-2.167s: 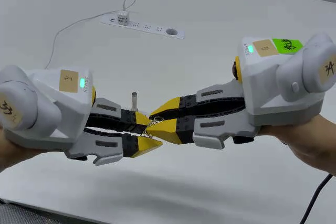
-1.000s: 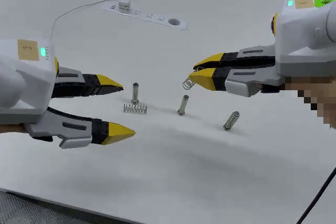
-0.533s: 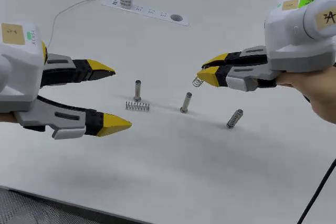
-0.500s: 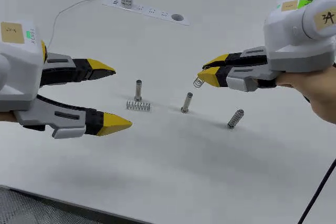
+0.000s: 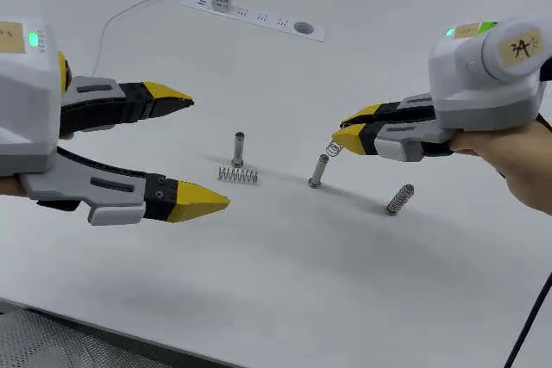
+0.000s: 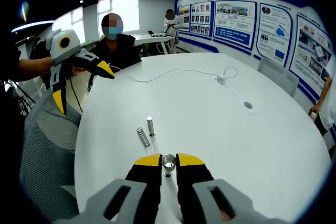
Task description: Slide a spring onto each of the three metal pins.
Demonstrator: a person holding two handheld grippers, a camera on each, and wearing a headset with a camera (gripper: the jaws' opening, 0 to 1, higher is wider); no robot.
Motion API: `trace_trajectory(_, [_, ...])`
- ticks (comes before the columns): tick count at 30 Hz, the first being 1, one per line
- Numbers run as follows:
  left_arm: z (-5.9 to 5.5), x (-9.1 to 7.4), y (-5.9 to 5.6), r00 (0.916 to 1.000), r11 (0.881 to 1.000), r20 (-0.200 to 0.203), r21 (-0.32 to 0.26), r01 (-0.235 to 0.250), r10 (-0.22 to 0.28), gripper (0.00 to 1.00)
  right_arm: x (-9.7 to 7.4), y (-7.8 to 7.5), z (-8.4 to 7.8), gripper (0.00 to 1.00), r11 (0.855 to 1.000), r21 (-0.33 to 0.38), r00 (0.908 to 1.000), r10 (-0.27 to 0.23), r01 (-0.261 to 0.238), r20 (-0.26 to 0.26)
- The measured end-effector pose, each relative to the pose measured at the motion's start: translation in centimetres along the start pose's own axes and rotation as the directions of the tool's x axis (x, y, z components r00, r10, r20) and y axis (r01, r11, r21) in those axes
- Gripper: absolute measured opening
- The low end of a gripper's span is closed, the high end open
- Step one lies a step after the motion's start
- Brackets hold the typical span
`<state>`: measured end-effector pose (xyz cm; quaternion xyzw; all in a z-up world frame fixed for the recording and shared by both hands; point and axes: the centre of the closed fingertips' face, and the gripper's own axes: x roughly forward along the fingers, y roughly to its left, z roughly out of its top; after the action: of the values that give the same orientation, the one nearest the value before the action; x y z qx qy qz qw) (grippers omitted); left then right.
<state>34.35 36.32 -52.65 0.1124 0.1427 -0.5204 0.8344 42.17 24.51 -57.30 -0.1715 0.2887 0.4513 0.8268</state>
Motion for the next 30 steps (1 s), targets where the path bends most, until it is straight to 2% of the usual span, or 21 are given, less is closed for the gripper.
trace_trajectory(6, [-0.5, -0.1, 0.1, 0.9999, 1.0, -0.014, 0.013, -0.004, 0.004, 0.72, 0.8, 0.0, -0.3, 0.11, 1.0, 0.006, 0.9998, 0.011, -0.011, -0.016])
trace_trajectory(12, [-0.9, -0.3, 0.5, 0.9998, 1.0, -0.014, -0.016, -0.015, 0.015, 0.75, 1.1, 0.3, -0.3, 0.11, 1.0, 0.009, 0.9994, 0.024, -0.024, -0.025])
trace_trajectory(14, [-1.0, -0.4, 0.6, 0.9997, 1.0, -0.012, -0.013, -0.02, 0.02, 0.76, 1.3, 0.5, -0.7, 0.11, 1.0, -0.003, 0.9983, 0.027, -0.027, -0.052])
trace_trajectory(19, [-1.1, -0.5, 0.9, 0.9995, 1.0, -0.018, -0.013, -0.026, 0.026, 0.81, 1.9, 0.8, -1.0, 0.11, 0.999, -0.026, 0.9967, 0.032, -0.034, -0.074])
trace_trajectory(21, [-1.4, -0.6, 1.4, 0.9983, 0.999, -0.032, -0.015, -0.05, 0.05, 0.84, 2.2, 0.9, -1.2, 0.11, 0.998, -0.045, 0.9949, 0.034, -0.038, -0.095])
trace_trajectory(25, [-1.6, -0.7, 1.7, 0.9974, 0.998, -0.037, -0.017, -0.062, 0.061, 0.88, 2.8, 1.0, -1.8, 0.11, 0.996, -0.066, 0.9901, 0.044, -0.053, -0.133])
trace_trajectory(30, [-1.5, -1.0, 2.4, 0.9949, 0.995, -0.026, -0.033, -0.099, 0.098, 0.93, 3.2, 1.0, -2.3, 0.11, 0.995, -0.076, 0.9867, 0.046, -0.058, -0.156])
